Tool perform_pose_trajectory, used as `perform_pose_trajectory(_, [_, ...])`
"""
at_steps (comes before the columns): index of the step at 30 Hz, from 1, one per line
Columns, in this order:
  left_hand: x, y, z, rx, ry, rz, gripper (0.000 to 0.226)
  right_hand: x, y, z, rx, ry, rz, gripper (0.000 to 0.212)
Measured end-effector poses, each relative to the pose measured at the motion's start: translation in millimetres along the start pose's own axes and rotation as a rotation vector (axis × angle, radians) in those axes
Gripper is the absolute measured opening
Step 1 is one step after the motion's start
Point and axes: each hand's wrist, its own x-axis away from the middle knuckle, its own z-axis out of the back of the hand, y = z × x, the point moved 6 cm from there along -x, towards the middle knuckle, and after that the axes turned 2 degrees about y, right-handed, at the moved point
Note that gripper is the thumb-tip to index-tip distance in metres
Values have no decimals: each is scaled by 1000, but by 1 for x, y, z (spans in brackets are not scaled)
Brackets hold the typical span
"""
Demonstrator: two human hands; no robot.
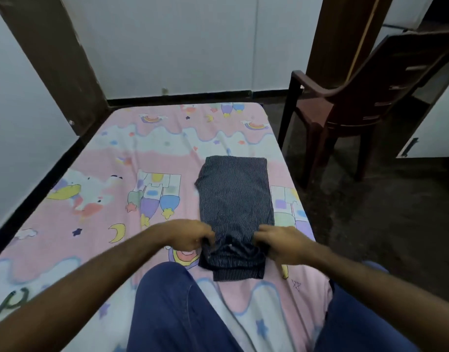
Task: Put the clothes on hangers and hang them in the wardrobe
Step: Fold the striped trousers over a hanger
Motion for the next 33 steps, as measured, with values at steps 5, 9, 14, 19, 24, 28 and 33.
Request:
perform_pose_trajectory(5, [30,-21,1,110,250,151,32,-9,1,-10,0,-213,-21,34])
perform_pose_trajectory(9, [109,-49,-16,315,750,386,24,-38,-17,12,-187,19,-78,24])
perform_pose_trajectory(14, [238,-37,-124,453,829,797,23,-104,-111,25,-585,178,91,41])
perform_pose_trajectory(19, [350,16,-221,309,671,1310,43,-142,-271,15,-585,13,478,26])
perform_pose_trajectory(24, [381,24,-268,446,518,1492,66,-133,-382,-44,-214,-277,745,25])
perform_pose_trajectory(28, [372,13,-276,643,653,1504,58,-127,-393,-52,-255,-324,738,24])
perform_pose_trajectory(33, [355,9,-255,777,853,1421,6,-140,-354,-20,-322,-184,683,24])
